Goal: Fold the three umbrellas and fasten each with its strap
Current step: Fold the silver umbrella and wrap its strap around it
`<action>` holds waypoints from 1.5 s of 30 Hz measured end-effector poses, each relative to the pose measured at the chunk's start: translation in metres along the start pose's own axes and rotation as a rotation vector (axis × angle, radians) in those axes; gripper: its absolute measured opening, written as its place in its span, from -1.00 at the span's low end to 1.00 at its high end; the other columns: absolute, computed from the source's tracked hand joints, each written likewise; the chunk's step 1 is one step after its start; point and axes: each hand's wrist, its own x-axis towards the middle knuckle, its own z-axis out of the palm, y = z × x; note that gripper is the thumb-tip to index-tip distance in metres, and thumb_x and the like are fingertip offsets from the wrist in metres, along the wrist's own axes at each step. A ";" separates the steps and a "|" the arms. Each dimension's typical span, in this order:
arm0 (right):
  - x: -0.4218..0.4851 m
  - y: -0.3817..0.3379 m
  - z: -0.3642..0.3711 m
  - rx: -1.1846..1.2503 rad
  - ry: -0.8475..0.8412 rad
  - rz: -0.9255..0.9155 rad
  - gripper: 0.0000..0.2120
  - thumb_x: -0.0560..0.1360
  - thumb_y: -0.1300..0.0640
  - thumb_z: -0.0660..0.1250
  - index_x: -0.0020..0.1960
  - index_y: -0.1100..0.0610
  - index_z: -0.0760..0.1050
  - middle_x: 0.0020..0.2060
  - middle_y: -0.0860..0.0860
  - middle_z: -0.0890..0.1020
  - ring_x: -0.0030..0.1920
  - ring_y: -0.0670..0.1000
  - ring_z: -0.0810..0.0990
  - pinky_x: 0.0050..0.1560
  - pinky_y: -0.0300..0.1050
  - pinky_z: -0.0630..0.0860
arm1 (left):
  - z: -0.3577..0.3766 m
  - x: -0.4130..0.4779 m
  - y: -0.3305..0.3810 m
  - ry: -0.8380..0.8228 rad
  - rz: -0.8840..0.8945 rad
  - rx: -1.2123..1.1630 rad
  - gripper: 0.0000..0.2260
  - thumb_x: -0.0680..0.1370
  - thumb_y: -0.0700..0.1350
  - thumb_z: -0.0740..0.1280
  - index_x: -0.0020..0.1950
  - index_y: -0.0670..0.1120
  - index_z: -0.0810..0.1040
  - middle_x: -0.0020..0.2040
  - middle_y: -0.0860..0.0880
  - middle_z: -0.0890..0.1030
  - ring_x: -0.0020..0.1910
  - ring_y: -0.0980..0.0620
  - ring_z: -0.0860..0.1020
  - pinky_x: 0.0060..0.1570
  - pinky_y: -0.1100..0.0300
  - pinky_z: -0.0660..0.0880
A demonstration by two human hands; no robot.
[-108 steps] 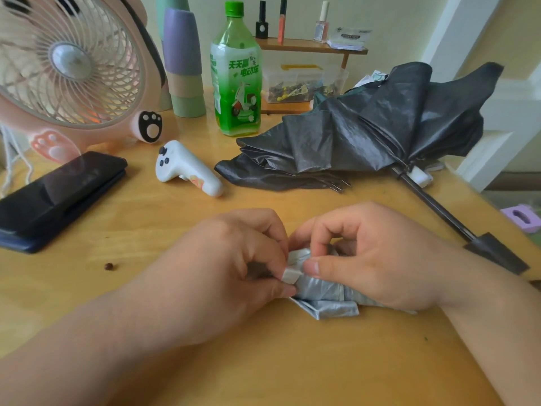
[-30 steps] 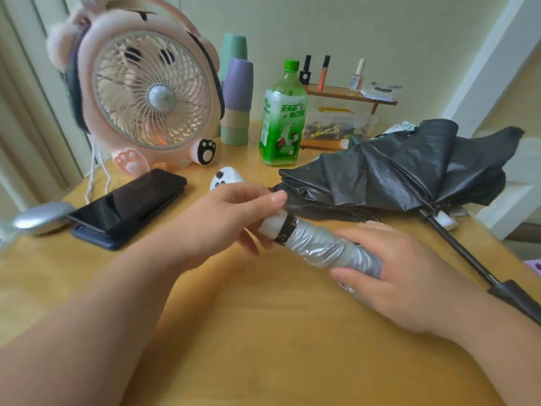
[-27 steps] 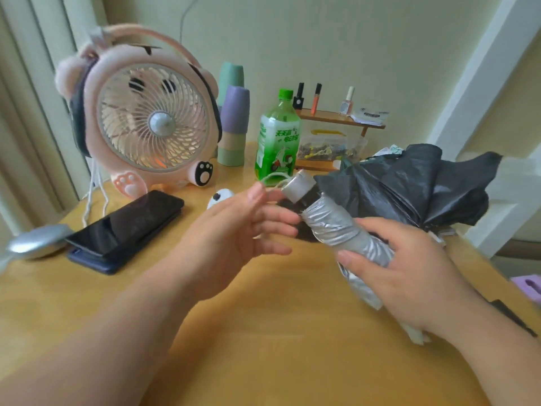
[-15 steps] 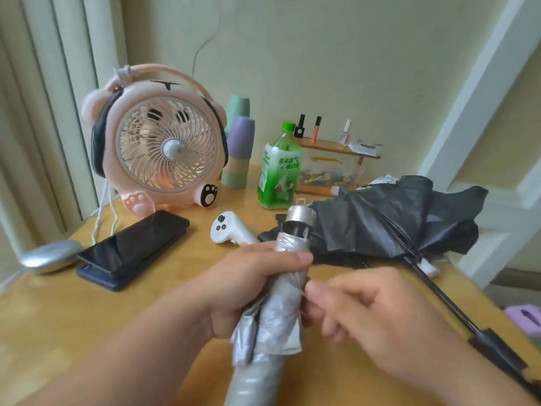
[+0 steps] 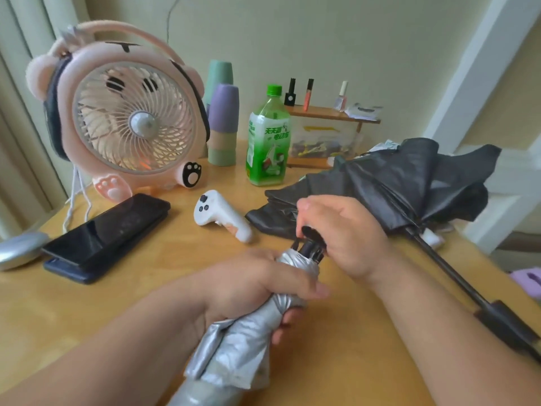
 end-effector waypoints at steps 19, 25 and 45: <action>-0.011 0.005 -0.012 0.269 0.145 0.289 -0.60 0.53 -0.17 0.41 -0.23 0.10 0.38 -0.46 0.02 0.27 -0.44 0.04 0.23 -0.47 -0.25 0.19 | 0.008 0.019 0.021 0.207 0.005 0.149 -0.62 0.50 0.14 0.47 -0.10 -0.21 0.65 -0.33 -0.25 0.58 -0.43 -0.12 0.54 -0.34 0.04 0.58; -0.010 0.009 -0.001 0.463 0.241 0.265 -0.66 0.56 -0.11 0.39 -0.07 0.16 0.43 -0.56 -0.03 0.25 -0.56 -0.04 0.19 -0.53 -0.23 0.20 | 0.010 0.021 0.014 0.174 0.136 -0.033 -0.52 0.54 0.12 0.29 0.02 -0.35 0.55 -0.30 -0.31 0.59 -0.46 -0.12 0.54 -0.46 0.09 0.59; -0.029 -0.011 0.024 0.539 -0.288 0.352 -0.88 0.43 0.09 0.46 -0.23 0.10 0.59 -0.35 0.19 0.54 -0.43 0.13 0.56 -0.38 -0.02 0.59 | -0.004 0.021 0.023 0.528 0.648 -0.469 -0.56 0.55 -0.08 0.26 0.37 -0.27 0.44 0.17 -0.25 0.68 0.21 -0.19 0.65 0.31 -0.14 0.50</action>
